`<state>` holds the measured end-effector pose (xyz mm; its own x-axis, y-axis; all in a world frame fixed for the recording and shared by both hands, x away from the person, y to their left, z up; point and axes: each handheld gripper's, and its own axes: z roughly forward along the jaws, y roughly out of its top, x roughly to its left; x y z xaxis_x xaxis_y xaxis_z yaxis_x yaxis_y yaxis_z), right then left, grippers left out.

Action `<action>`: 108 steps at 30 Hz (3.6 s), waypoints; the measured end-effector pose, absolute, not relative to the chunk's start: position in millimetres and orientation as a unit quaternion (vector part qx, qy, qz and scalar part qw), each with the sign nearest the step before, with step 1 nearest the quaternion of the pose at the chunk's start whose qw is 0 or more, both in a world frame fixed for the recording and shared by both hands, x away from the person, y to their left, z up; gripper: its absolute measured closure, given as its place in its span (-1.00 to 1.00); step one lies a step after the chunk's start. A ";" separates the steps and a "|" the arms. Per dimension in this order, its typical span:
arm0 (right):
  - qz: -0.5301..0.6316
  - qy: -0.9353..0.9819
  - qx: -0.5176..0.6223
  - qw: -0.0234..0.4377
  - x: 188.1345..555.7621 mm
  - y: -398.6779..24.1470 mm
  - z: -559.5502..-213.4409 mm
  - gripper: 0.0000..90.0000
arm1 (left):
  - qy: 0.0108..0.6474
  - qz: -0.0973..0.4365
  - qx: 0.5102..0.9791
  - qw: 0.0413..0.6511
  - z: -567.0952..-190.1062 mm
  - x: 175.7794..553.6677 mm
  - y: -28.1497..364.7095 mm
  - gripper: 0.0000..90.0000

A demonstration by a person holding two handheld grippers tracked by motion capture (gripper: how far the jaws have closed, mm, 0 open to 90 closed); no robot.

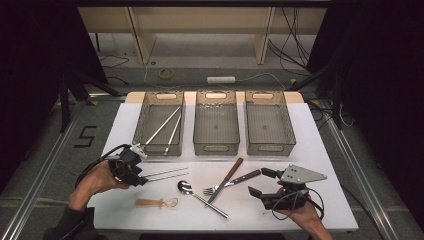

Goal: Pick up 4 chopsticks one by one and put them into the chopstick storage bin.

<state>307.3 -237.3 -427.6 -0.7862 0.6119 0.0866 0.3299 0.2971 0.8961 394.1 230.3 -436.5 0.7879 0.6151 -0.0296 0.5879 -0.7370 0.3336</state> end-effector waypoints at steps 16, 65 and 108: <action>0.512 0.795 0.295 0.136 307.9 -236.8 -428.4 -0.47 | 0.306 0.028 0.942 0.134 -452.1 397.3 230.7 0.49; 0.505 0.802 0.291 0.130 309.8 -235.2 -429.9 -0.46 | 0.217 0.038 0.967 0.124 -462.8 396.6 226.4 0.88; 0.503 0.802 0.292 0.132 309.5 -236.2 -430.1 -0.46 | 0.306 0.050 0.904 0.294 -399.3 393.4 211.3 0.88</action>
